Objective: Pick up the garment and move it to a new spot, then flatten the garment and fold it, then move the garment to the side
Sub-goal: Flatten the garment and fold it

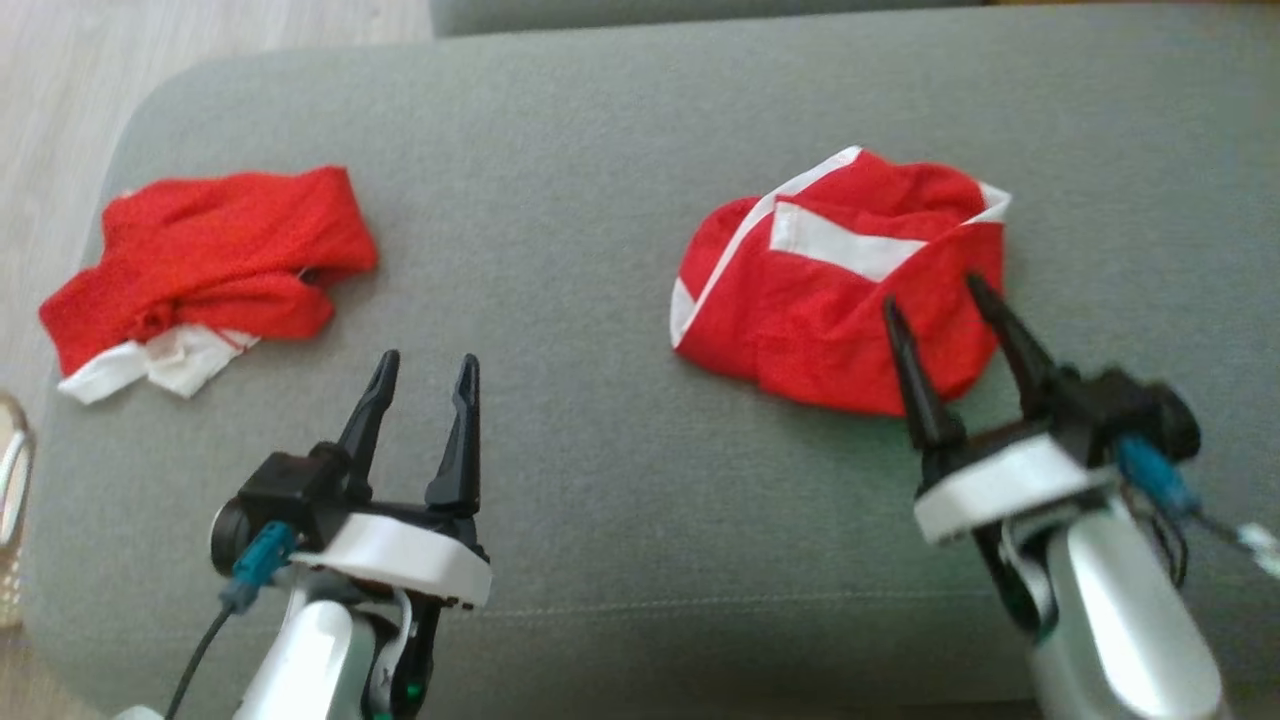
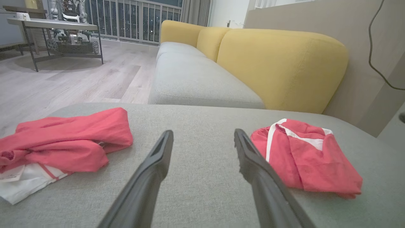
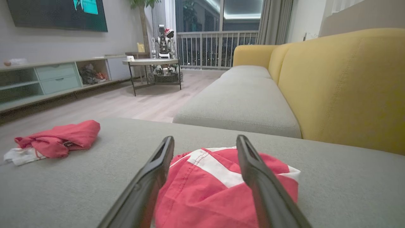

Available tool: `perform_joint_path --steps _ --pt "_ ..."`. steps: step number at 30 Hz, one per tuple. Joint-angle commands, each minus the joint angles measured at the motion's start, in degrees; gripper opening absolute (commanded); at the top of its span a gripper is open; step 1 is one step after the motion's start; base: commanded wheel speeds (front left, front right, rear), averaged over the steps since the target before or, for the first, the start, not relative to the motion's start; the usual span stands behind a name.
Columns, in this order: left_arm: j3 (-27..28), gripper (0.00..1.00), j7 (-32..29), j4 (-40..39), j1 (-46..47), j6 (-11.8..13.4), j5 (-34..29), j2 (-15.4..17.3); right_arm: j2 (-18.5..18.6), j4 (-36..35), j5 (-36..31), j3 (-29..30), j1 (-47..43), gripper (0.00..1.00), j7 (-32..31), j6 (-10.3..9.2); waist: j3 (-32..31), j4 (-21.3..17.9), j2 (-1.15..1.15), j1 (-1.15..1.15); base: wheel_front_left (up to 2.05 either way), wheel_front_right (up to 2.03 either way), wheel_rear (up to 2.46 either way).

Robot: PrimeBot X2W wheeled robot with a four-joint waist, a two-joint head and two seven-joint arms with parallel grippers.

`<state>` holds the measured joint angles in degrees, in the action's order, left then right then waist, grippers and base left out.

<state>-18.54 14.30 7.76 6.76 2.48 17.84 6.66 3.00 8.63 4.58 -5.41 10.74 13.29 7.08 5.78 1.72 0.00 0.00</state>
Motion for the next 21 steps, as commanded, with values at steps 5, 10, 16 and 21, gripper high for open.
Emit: perform_joint_path --steps 5,10,16,21 --pt "2.8 1.0 0.7 -0.4 3.9 -2.0 -1.4 -1.1 -0.1 7.0 -2.0 0.3 10.6 1.0 -2.1 0.41 4.2 4.1 0.0 0.0 0.0 0.0 0.0" --pt "3.5 1.0 0.7 0.7 5.1 -3.5 -2.0 -2.2 -0.1 17.9 -2.6 2.3 17.5 1.0 -4.4 0.41 6.8 6.6 0.0 0.0 0.0 0.0 0.0" --pt "4.3 1.0 0.7 2.0 6.2 -4.7 -2.3 -3.1 -0.1 27.7 -3.9 2.8 23.8 1.0 -4.0 0.41 8.8 8.6 0.0 0.0 0.0 0.0 0.0" --pt "4.4 1.0 0.7 2.6 6.8 -5.2 -2.4 -3.5 -0.1 33.6 -4.4 3.4 27.4 1.0 -2.7 0.41 9.7 9.5 0.0 0.0 0.0 0.0 0.0"
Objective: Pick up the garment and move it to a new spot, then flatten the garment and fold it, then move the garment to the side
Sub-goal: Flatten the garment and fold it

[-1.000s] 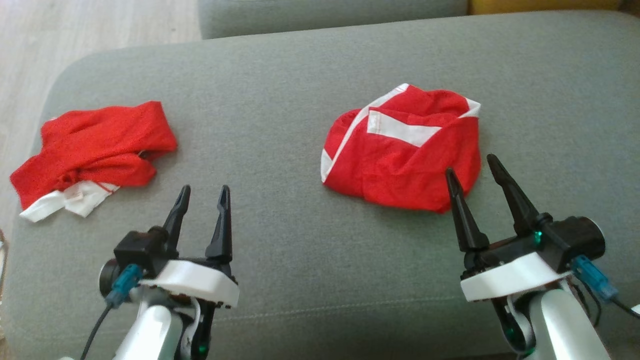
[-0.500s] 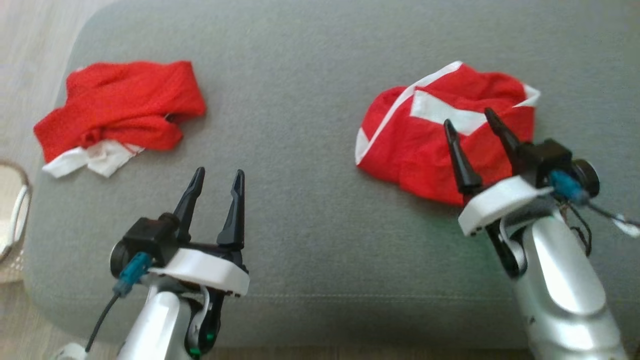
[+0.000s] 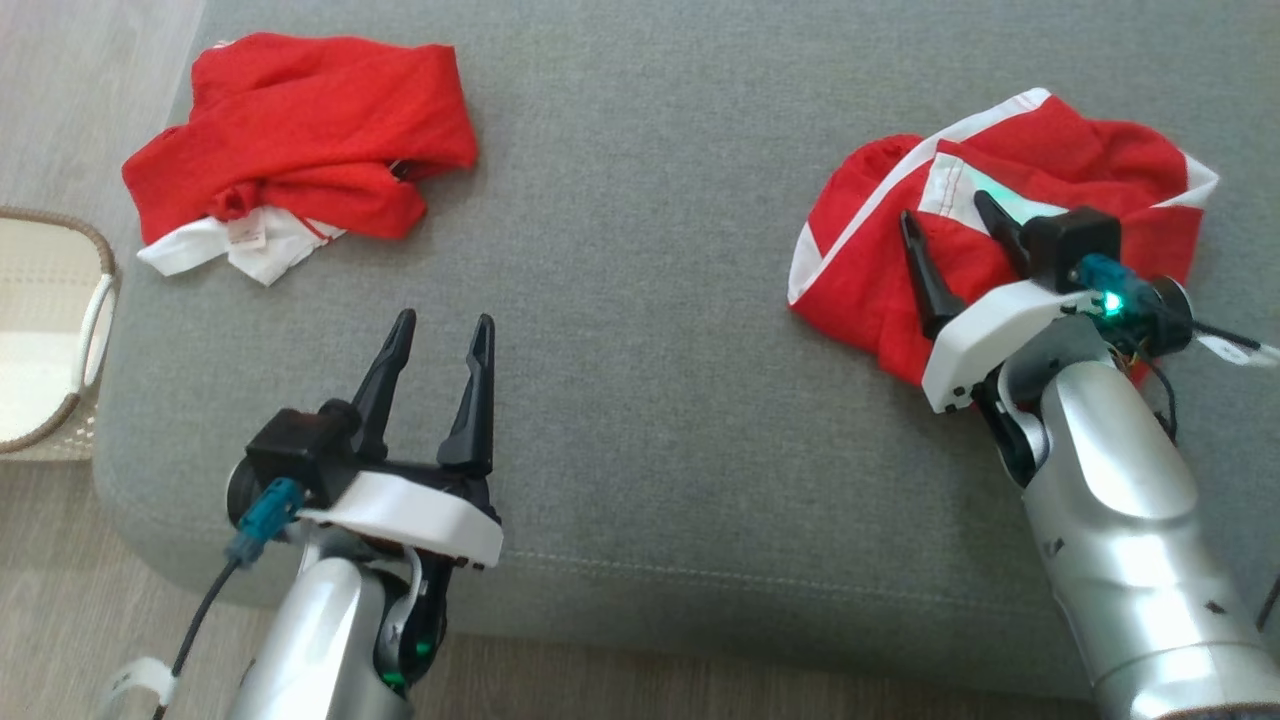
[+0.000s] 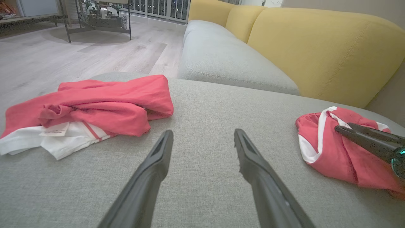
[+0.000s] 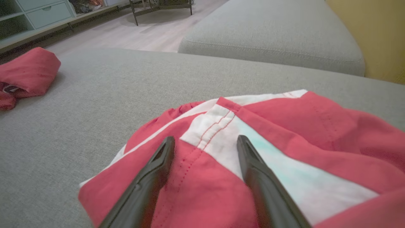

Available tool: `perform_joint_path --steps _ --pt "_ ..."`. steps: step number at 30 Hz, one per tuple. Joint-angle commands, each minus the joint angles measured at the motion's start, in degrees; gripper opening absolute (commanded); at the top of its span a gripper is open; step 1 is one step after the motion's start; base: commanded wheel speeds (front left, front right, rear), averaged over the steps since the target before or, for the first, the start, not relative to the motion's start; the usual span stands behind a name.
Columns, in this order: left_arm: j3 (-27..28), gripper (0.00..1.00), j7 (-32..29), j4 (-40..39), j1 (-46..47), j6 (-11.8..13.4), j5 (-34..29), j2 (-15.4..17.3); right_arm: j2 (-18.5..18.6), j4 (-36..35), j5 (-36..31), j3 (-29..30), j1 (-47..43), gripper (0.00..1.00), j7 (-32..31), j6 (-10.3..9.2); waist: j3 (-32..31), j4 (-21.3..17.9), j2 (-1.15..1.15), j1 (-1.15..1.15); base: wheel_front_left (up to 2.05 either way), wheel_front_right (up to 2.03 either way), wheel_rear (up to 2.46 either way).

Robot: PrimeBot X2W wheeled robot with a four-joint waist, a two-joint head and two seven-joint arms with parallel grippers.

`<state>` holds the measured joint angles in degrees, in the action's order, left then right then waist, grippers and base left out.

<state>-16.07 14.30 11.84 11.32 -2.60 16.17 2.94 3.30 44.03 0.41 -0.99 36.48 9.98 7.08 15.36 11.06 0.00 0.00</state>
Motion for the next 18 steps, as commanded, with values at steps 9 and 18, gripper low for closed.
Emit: perform_joint_path --steps 9,18 --pt "2.6 1.0 0.7 -0.7 2.3 -0.2 -0.7 0.0 -0.4 4.9 0.8 0.4 5.9 0.0 3.2 0.41 -0.5 -0.3 0.0 0.0 0.0 0.0 0.0" --pt "3.4 1.0 0.7 -0.8 0.7 0.7 0.6 -0.1 -0.4 -2.1 4.0 2.8 2.2 0.0 4.3 0.41 -4.9 -5.5 0.0 0.0 0.0 0.0 0.0"
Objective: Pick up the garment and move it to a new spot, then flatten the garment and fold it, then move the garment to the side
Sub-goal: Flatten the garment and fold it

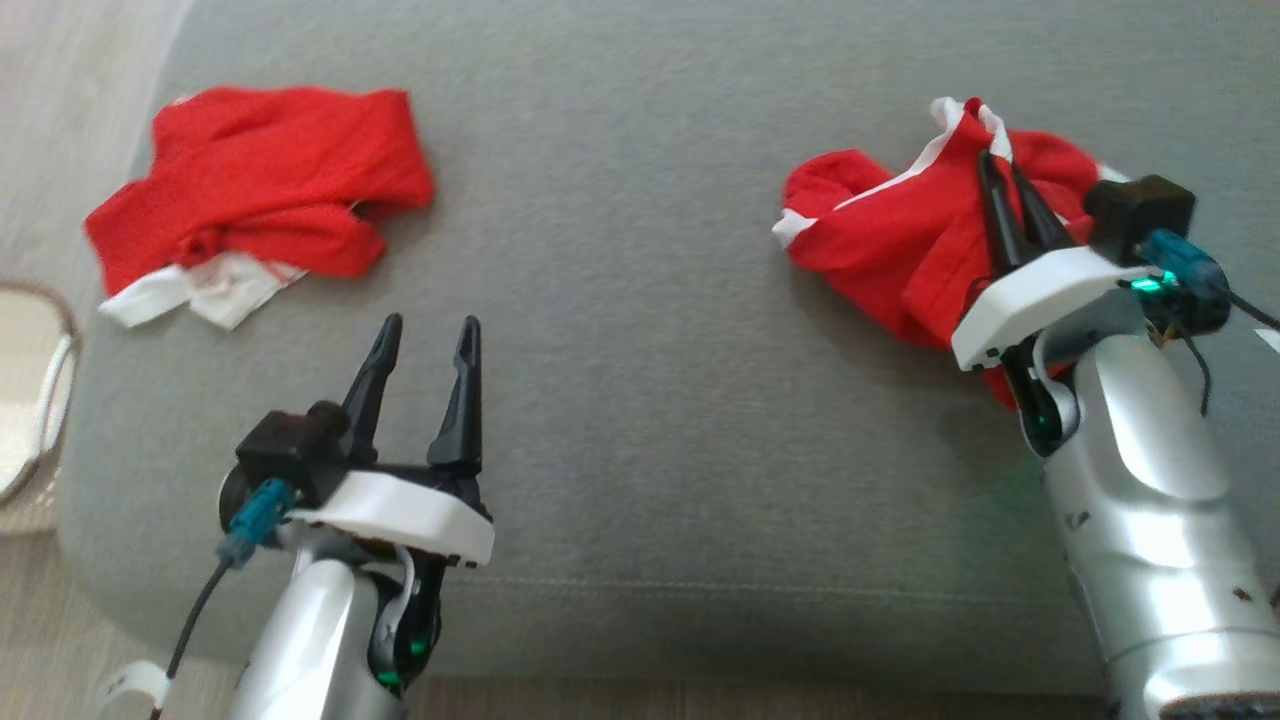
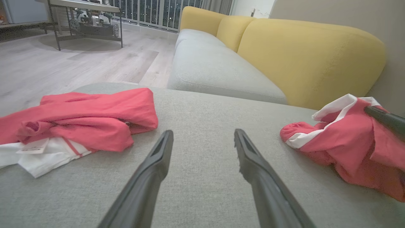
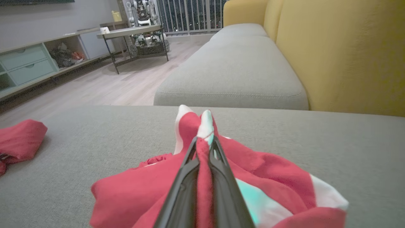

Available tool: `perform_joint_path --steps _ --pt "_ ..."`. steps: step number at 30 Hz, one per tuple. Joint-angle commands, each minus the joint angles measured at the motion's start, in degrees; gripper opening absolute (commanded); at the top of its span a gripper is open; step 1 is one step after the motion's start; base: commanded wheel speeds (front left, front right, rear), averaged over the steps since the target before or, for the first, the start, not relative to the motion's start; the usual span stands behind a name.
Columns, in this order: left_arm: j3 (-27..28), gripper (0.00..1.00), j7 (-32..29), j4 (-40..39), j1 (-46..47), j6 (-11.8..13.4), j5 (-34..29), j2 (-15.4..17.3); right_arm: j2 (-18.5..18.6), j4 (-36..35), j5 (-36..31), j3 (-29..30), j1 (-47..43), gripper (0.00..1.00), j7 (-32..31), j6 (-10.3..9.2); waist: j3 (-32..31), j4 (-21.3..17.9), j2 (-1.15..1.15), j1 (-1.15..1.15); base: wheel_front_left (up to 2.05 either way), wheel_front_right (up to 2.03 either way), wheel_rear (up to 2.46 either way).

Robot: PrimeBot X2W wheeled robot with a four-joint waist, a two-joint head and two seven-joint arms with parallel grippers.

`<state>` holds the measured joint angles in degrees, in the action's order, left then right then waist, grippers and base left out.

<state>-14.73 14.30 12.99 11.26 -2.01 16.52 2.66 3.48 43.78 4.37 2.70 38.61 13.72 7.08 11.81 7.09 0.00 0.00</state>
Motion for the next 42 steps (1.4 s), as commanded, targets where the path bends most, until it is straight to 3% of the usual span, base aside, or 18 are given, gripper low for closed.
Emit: perform_joint_path --steps 1,11,16,20,24,34,35,36,37,42 --pt "2.1 1.0 0.7 -1.9 0.6 0.2 0.4 0.2 -0.6 -3.3 0.1 -0.9 -0.3 0.0 0.4 0.41 -1.8 -2.2 0.0 0.0 0.0 0.0 0.0" --pt "0.0 1.0 0.7 -1.9 -0.7 1.3 2.2 0.2 -0.6 -16.2 4.2 -5.9 0.9 0.0 -1.0 0.41 -5.8 -4.3 0.0 0.0 0.0 0.0 0.0" --pt "-0.1 1.0 0.7 -2.0 -1.5 1.8 2.5 0.2 -0.6 -21.9 12.5 -10.4 5.3 0.0 0.1 0.41 -6.6 -4.2 0.0 0.0 0.0 0.0 0.0" --pt "0.3 1.0 0.7 -2.3 -2.0 2.0 2.6 0.2 -0.6 -24.1 16.2 -9.6 7.1 0.0 1.0 0.41 -6.3 -3.9 0.0 0.0 0.0 0.0 0.0" --pt "0.2 1.0 0.7 -2.7 -1.9 2.0 2.8 0.2 -0.6 -20.1 13.8 -4.9 5.2 0.0 1.2 0.41 -5.2 -3.6 0.0 0.0 0.0 0.0 0.0" --pt "0.5 1.0 0.7 -2.3 -1.0 1.6 2.1 0.2 -0.4 -0.4 3.0 9.9 -0.8 0.0 0.0 0.41 -3.0 -3.6 0.0 0.0 0.0 0.0 0.0" --pt "0.7 1.0 0.7 -2.3 -1.1 1.6 2.0 0.2 -0.4 0.9 1.9 10.9 -1.2 0.37 -0.2 0.41 -3.0 -3.9 0.0 0.0 0.0 0.0 0.0" --pt "0.8 1.0 0.7 -2.1 -1.1 1.6 2.0 0.2 -0.4 1.9 0.9 12.3 -1.6 0.8 -0.3 0.41 -3.1 -4.1 0.0 0.0 0.0 0.0 0.0" --pt "0.8 1.0 0.7 -2.0 -1.1 1.6 1.9 0.2 -0.4 2.9 0.3 13.7 -1.9 1.0 -0.6 0.41 -3.3 -4.3 0.0 0.0 0.0 0.0 0.0" --pt "0.9 1.0 0.7 -1.7 -1.3 1.6 1.8 0.2 -0.6 4.5 -3.7 15.8 -2.6 1.0 -1.2 0.41 -4.8 -6.1 0.0 0.0 0.0 0.0 0.0"
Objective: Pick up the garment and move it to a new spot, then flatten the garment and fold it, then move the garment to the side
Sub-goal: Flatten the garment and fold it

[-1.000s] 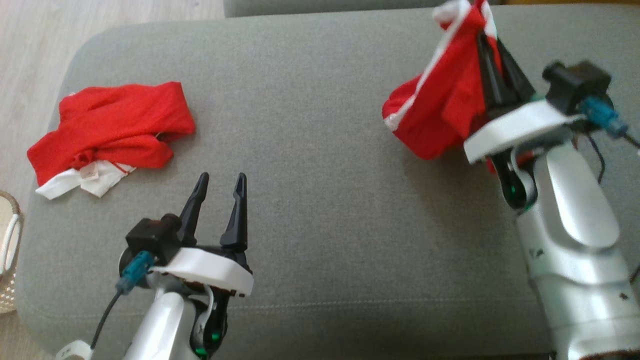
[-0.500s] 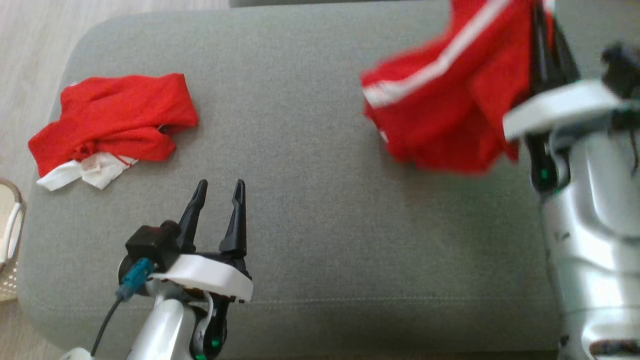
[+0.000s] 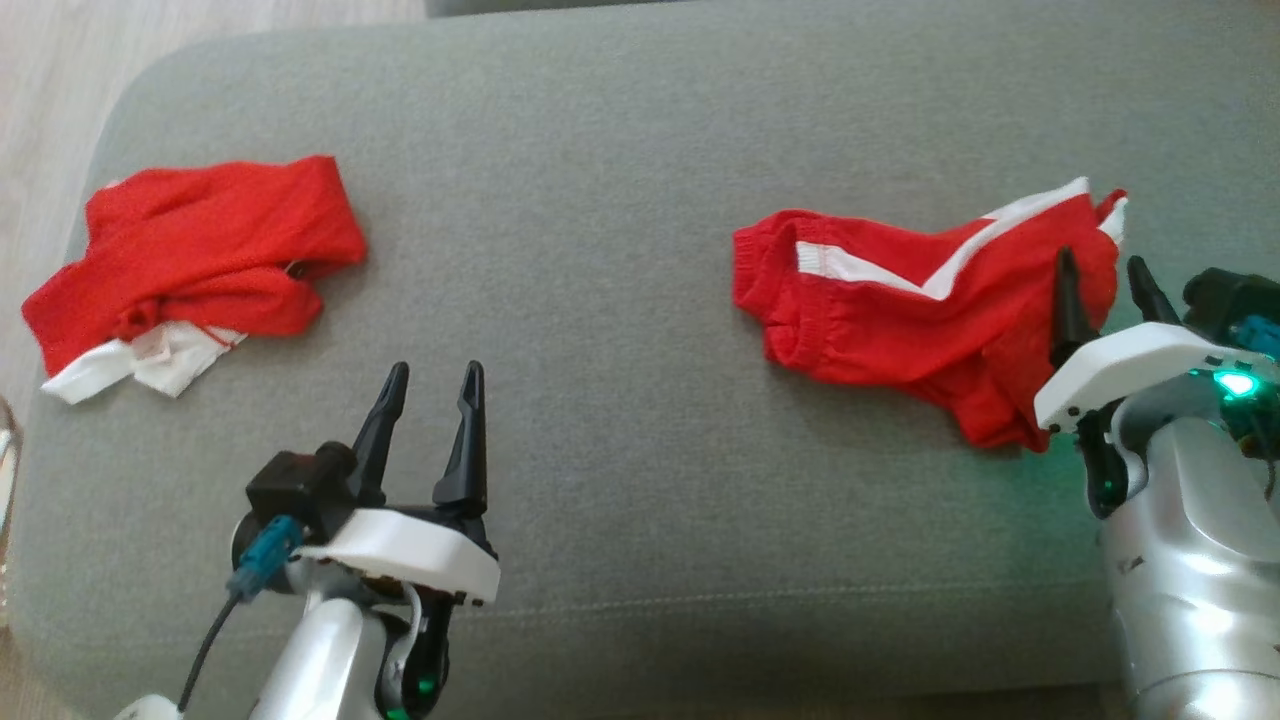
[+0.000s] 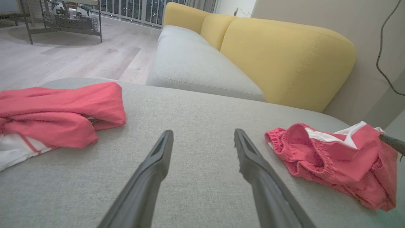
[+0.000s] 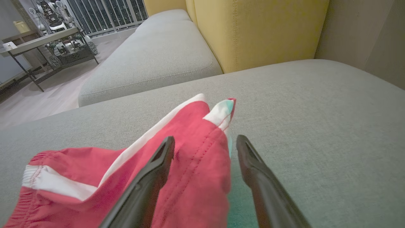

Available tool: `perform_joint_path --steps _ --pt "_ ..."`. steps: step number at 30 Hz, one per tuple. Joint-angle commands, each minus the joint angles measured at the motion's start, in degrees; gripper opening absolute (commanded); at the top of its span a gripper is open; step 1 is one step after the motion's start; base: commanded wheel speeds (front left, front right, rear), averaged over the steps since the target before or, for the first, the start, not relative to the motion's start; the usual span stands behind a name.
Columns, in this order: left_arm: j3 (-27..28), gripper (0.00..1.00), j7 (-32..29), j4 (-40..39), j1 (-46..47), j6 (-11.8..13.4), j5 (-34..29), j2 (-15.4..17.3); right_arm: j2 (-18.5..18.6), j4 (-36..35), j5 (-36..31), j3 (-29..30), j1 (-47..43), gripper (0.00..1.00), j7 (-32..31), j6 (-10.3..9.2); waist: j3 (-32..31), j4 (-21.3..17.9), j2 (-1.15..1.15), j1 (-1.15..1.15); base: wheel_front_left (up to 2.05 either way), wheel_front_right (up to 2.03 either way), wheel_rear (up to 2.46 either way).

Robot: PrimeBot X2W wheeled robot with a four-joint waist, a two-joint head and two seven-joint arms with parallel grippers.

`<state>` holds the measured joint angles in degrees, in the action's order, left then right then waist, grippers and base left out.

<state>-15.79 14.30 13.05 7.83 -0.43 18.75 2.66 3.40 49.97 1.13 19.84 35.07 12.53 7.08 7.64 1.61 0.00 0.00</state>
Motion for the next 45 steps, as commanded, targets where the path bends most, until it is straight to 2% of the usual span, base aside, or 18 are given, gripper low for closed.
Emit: perform_joint_path --steps 1,5,11,12,19,22,30,36,45 --pt "1.9 1.0 0.7 -1.7 2.1 0.0 -0.5 0.2 -0.5 -2.0 -0.8 -1.6 0.9 1.0 0.2 0.41 -1.0 -1.0 0.0 0.0 0.0 0.0 0.0" --pt "1.6 1.0 0.7 -2.0 2.0 0.1 -0.1 0.2 -0.5 -5.4 -1.6 -5.0 0.8 1.0 1.3 0.41 -2.6 -2.6 0.0 0.0 0.0 0.0 0.0" --pt "1.0 1.0 0.7 -3.4 2.9 1.1 2.1 0.2 -0.5 -17.6 -0.4 -12.4 -2.5 1.0 2.3 0.41 -4.2 -4.5 0.0 0.0 0.0 0.0 0.0" --pt "1.0 1.0 0.7 -3.4 2.9 1.1 2.1 0.2 -0.5 -17.6 -0.4 -12.4 -2.5 1.0 2.3 0.41 -4.2 -4.5 0.0 0.0 0.0 0.0 0.0" --pt "-0.5 1.0 0.7 -4.5 2.8 2.9 5.7 0.2 -0.5 -35.2 5.3 -16.1 -14.6 1.0 2.4 0.41 -5.2 -5.7 0.0 0.0 0.0 0.0 0.0" --pt "-1.1 1.0 0.7 -4.6 2.6 3.4 7.4 0.2 -0.5 -40.4 7.3 -16.7 -19.3 1.0 2.5 0.41 -4.8 -6.6 0.0 0.0 0.0 0.0 0.0" --pt "-5.8 1.0 0.7 -0.7 7.0 2.1 10.3 0.2 -0.5 -46.2 9.0 -17.9 -21.7 1.0 2.5 0.41 -1.6 -11.0 0.0 0.0 0.0 0.0 0.0" --pt "-12.4 1.0 -3.1 10.4 18.0 1.6 13.0 0.2 -0.5 -49.6 10.1 -19.4 -20.7 1.0 2.5 0.41 2.7 -16.8 0.0 0.0 0.0 0.0 0.0" --pt "-13.9 1.0 -7.5 22.8 28.6 1.0 18.9 0.2 -0.5 -51.0 11.9 -20.6 -20.6 1.0 2.5 0.41 6.0 -21.4 0.0 0.0 0.0 0.0 0.0"
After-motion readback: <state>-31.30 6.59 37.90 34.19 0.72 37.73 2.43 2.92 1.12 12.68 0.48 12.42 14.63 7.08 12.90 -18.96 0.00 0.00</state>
